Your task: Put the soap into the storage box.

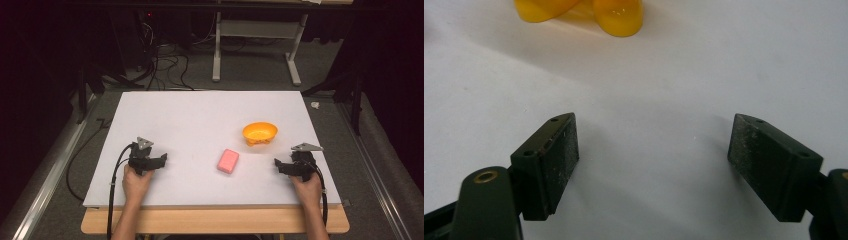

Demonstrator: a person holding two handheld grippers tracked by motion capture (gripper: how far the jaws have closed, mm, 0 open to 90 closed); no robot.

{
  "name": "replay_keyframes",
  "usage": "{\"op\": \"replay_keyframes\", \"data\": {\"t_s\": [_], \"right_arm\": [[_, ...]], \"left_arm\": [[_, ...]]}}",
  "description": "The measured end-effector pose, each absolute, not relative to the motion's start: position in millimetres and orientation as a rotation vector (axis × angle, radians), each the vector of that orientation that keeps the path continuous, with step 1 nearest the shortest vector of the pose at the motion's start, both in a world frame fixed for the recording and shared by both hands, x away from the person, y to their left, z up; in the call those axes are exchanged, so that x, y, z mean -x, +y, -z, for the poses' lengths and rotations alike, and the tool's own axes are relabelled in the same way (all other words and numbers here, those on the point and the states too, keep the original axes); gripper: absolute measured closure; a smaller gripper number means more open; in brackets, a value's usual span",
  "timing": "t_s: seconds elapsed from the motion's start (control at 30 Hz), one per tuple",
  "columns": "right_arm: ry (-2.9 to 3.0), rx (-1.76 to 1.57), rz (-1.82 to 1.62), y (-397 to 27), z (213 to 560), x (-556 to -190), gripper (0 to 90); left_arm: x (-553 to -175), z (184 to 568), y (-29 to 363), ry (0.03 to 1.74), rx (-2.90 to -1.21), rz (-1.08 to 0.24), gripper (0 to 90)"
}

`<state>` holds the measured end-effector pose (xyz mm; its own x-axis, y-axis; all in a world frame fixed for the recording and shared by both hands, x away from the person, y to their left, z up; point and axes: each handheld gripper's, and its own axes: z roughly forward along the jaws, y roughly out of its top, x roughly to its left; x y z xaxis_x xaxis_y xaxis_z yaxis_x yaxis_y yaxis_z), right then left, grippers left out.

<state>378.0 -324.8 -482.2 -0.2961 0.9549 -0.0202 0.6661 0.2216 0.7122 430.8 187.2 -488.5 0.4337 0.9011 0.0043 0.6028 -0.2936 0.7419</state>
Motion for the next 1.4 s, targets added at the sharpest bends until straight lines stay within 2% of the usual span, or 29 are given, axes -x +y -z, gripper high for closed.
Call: {"op": "replay_keyframes", "data": {"t_s": [0.9, 1.1, 1.4], "right_arm": [[2.055, -1.5, -0.829, -324.9, 480.9, -379.6, 20.7], [2.048, -1.549, -0.841, -326.0, 478.4, -379.5, 16.4], [2.052, -1.477, -0.959, -318.8, 466.0, -369.6, 16.0]], "left_arm": [[-430.5, 488.4, 187.2, 1.264, -2.015, -0.569, 21.9], [-430.9, 488.5, 187.6, 1.265, -2.013, -0.564, 21.8], [-430.7, 488.4, 187.3, 1.266, -2.015, -0.568, 21.7]]}}
